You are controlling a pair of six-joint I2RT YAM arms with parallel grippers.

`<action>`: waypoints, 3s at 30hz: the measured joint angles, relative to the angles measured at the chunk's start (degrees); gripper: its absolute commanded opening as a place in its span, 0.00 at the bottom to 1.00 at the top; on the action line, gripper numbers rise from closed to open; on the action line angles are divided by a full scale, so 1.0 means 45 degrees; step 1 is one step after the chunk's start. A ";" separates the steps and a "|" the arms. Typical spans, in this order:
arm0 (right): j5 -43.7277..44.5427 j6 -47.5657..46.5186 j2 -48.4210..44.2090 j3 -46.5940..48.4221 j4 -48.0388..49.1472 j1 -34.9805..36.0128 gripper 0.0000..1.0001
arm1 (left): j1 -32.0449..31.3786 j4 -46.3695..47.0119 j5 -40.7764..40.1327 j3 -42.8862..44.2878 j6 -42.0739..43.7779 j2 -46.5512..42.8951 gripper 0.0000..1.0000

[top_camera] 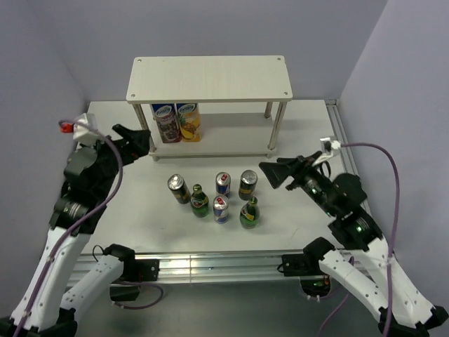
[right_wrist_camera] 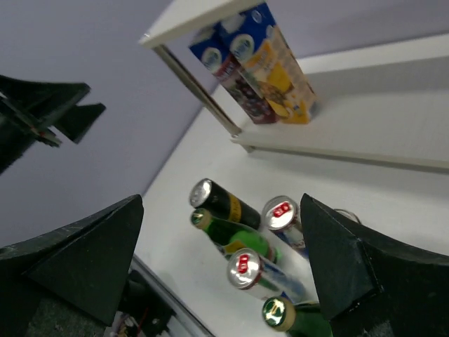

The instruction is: Place and organize the beverage onto the shelf

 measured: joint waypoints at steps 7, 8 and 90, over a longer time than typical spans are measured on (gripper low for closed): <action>0.1991 0.1132 -0.2341 -0.0486 -0.1627 0.1909 1.00 | -0.0005 -0.1972 -0.0155 0.0160 0.0427 -0.1666 0.98; 0.2866 0.1443 -0.1894 -0.0442 -0.2268 0.2351 1.00 | -0.0015 -0.2016 -0.0277 -0.0034 0.0515 -0.1671 0.98; 1.5572 0.4284 1.1876 -0.5168 0.6309 1.0297 0.30 | -0.0039 -0.2035 -0.0087 -0.2200 0.1821 -0.2637 0.99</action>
